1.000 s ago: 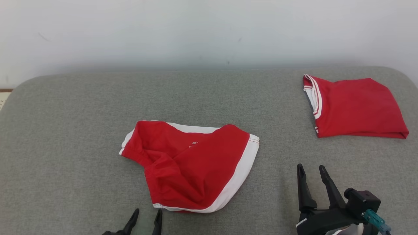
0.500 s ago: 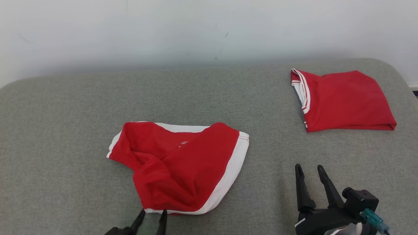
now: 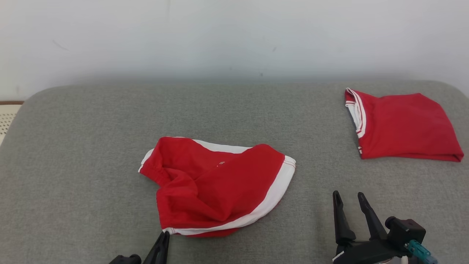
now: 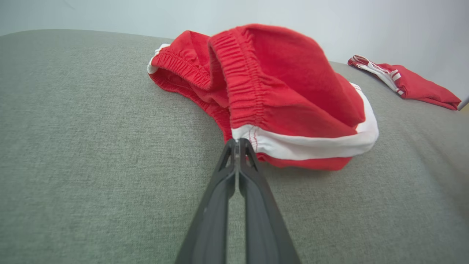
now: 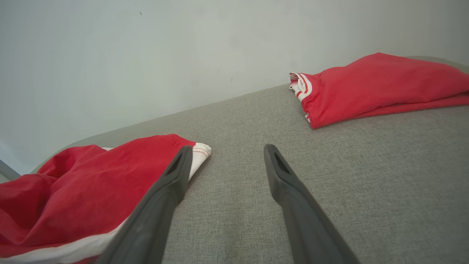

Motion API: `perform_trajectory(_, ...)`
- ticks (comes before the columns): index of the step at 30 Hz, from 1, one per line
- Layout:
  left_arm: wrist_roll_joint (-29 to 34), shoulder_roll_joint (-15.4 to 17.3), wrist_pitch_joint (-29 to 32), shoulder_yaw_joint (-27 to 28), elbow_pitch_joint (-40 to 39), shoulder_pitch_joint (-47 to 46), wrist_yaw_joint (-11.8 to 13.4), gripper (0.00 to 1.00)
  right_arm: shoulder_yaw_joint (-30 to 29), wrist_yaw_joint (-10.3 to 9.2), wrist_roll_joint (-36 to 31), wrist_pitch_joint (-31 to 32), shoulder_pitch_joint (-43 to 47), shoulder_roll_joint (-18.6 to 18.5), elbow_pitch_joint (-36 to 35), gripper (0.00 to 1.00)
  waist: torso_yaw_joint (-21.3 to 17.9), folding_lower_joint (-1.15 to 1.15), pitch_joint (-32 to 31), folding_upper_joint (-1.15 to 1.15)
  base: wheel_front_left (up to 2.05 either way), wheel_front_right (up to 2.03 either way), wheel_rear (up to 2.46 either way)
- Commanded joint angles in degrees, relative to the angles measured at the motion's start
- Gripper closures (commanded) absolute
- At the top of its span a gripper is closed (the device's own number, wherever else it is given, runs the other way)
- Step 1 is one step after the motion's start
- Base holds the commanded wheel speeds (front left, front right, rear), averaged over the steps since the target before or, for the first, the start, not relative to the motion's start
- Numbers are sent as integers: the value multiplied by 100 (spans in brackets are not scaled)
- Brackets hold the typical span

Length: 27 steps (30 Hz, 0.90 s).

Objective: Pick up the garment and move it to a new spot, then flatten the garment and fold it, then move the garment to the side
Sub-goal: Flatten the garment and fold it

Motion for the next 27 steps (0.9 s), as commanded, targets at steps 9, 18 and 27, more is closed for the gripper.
perform_trajectory(9,66,375,170,230,-603,353,325,100,34,1,43,-23,55,0,-12,0,224,0,-63,0,0,0,0)
perform_trajectory(18,0,532,300,328,-540,571,470,50,56,1,63,-18,8,0,55,0,150,0,-25,0,0,0,0)
perform_trajectory(27,-47,364,54,530,-609,721,638,0,-108,1,-11,-33,83,1,42,0,232,0,-74,0,0,0,0)
